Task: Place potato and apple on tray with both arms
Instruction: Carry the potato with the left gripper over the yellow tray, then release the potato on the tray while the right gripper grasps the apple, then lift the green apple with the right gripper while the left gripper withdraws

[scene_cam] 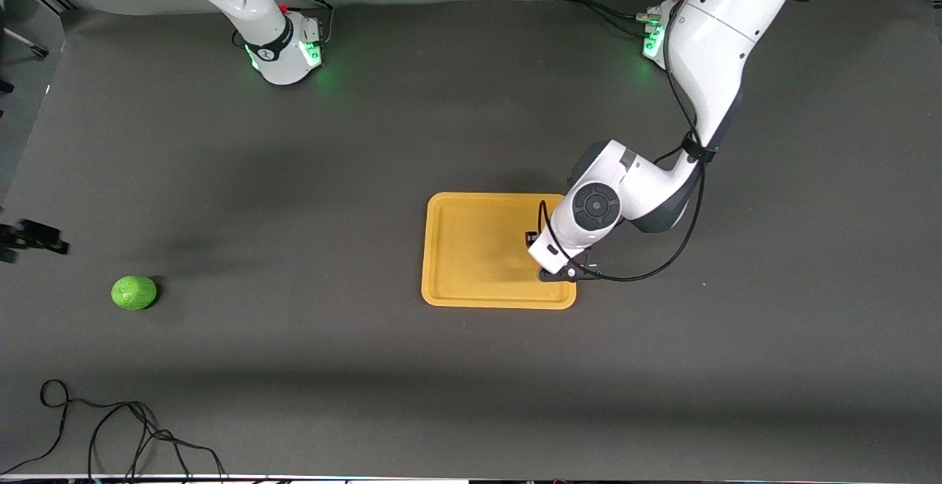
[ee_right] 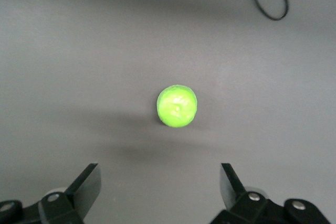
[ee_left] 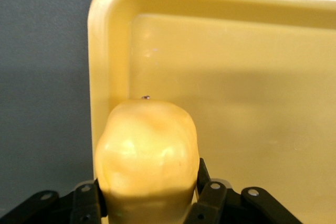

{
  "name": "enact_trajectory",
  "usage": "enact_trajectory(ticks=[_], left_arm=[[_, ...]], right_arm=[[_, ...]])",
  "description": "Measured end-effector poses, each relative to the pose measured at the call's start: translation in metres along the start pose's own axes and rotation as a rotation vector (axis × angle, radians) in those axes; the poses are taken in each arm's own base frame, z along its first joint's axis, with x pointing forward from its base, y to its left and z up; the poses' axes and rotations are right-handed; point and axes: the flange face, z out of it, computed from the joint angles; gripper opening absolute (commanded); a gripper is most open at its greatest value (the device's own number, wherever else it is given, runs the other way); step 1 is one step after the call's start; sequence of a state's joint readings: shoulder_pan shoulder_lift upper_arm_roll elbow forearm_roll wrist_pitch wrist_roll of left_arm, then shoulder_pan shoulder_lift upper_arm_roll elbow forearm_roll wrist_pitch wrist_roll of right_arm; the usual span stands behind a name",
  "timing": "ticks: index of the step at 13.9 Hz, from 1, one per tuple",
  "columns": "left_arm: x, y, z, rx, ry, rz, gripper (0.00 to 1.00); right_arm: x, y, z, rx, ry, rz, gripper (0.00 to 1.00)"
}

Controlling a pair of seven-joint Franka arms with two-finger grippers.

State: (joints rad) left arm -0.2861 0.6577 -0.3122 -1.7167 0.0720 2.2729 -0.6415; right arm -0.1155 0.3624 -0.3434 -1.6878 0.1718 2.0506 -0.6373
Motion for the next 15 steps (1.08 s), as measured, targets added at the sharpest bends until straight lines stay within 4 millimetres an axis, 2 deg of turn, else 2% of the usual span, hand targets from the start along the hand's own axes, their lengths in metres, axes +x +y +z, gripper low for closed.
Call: enact_trajectory(ticks=[2, 6, 8, 10, 11, 13, 15], left_arm=[[0.001, -0.001, 0.002, 0.009, 0.004, 0.006, 1.00], [0.005, -0.002, -0.004, 0.009, 0.017, 0.006, 1.00], [0.015, -0.007, -0.026, 0.004, 0.043, -0.009, 1.00], [0.028, -0.033, -0.080, 0.026, 0.060, -0.052, 1.00], [0.034, -0.055, -0.120, 0.031, 0.079, -0.085, 1.00], [0.040, -0.113, -0.208, 0.057, 0.093, -0.153, 1.00], [0.028, -0.163, -0.284, 0.096, 0.077, -0.133, 1.00]], right_arm=[[-0.002, 0.008, 0.042, 0.003, -0.002, 0.012, 1.00], [-0.007, 0.012, 0.095, 0.013, 0.042, 0.024, 1.00], [-0.007, 0.013, 0.124, 0.011, 0.051, 0.034, 1.00], [-0.008, 0.013, 0.148, 0.014, 0.043, 0.047, 1.00], [-0.008, 0.013, 0.158, 0.017, 0.042, 0.055, 1.00], [-0.009, 0.013, 0.174, 0.014, 0.040, 0.065, 1.00], [-0.010, 0.014, 0.187, 0.006, 0.036, 0.069, 1.00]])
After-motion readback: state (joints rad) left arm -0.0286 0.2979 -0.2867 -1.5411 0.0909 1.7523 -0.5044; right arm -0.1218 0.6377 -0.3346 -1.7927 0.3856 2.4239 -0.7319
